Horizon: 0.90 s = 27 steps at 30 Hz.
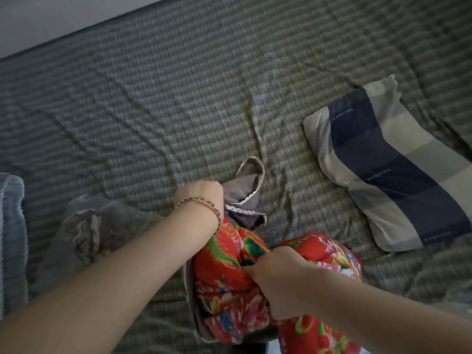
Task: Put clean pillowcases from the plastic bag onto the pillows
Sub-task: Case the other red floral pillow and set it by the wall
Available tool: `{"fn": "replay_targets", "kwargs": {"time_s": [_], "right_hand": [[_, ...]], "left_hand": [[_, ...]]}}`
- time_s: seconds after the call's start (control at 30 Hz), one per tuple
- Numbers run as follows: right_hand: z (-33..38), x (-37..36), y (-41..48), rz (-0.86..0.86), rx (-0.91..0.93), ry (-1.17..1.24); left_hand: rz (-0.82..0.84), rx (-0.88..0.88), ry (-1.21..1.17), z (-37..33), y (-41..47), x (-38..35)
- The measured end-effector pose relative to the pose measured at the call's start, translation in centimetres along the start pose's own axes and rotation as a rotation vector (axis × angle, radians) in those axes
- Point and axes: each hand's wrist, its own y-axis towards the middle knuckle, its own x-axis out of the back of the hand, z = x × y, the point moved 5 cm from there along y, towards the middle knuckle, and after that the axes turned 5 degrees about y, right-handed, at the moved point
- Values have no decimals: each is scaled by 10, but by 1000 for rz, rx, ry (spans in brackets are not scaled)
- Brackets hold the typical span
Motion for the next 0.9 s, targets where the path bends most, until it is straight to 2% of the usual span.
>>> {"fn": "replay_targets", "kwargs": {"time_s": [0.1,0.2,0.23,0.27,0.33,0.43,0.53,0.63,0.7,0.8,0.9], "right_hand": [[4,-3,-1,20,36,-25],[3,-7,-6,44,77,-62],[0,-9,-8,28,75,-63],[-4,-9,-10,-14,62,-43],[-14,-8,-14,-121,-18,55],[-34,-4,-24,-237,-221,294],[-49,-5,-25,-223,-349,450],[-58,-4,-13,-135,-289,484],[-53,1,-4,-58,-195,408],[-38,5,12,38,-63,253],[-30,1,25,110,-22,204]], "left_hand": [[-119,-134,-155,-6,-6,-11],[-367,-553,-640,-19,-31,-9],[-429,-644,-723,-22,-39,-5],[-460,-656,-740,-23,-40,-7],[-396,-485,-602,-17,-28,-20],[-113,-116,-238,6,-7,-43],[51,-19,-155,18,-2,-51],[112,-70,-268,23,-3,-52],[105,-101,-300,25,2,-52],[90,11,-288,37,21,-57],[-35,116,-363,60,41,-61]]}}
